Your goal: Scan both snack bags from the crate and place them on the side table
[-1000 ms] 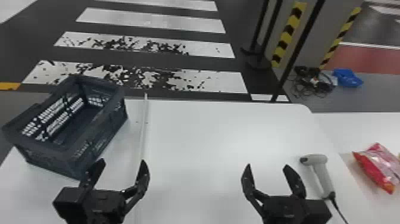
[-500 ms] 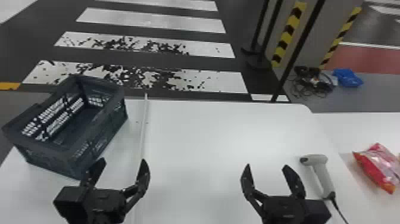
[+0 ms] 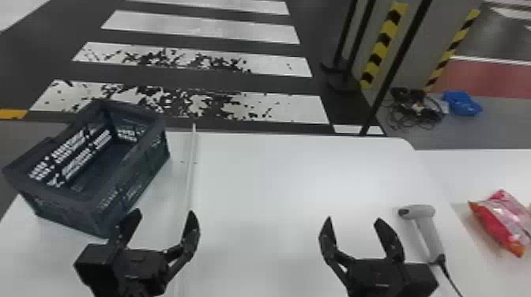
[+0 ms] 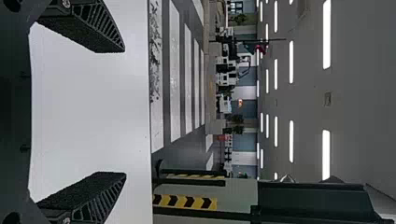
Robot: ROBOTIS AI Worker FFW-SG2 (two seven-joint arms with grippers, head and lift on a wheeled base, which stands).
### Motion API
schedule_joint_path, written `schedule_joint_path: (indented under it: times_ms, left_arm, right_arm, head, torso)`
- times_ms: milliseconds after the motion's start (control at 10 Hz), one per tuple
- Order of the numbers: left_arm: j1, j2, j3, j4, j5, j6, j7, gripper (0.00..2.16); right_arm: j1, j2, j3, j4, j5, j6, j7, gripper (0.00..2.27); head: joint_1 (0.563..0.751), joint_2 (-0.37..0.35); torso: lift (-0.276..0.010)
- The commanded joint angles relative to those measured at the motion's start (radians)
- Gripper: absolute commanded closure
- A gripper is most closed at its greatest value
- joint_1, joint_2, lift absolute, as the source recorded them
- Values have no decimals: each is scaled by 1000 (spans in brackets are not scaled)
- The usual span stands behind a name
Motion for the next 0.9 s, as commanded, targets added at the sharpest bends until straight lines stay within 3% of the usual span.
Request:
schedule_joint_path:
  times_ms: [0,800]
  left_arm:
    - [0,0,0,1,-2,8,0,49]
    - [15,3,-3,-17,-8,14,0,49]
  right_arm:
    - [0,0,1,1,0,0,0,46]
    - [9,-3,10,-7,-5,-9,0,53]
  head:
    - [695,-145]
    - [695,-143]
  torso:
    - [-95]
    - [-95]
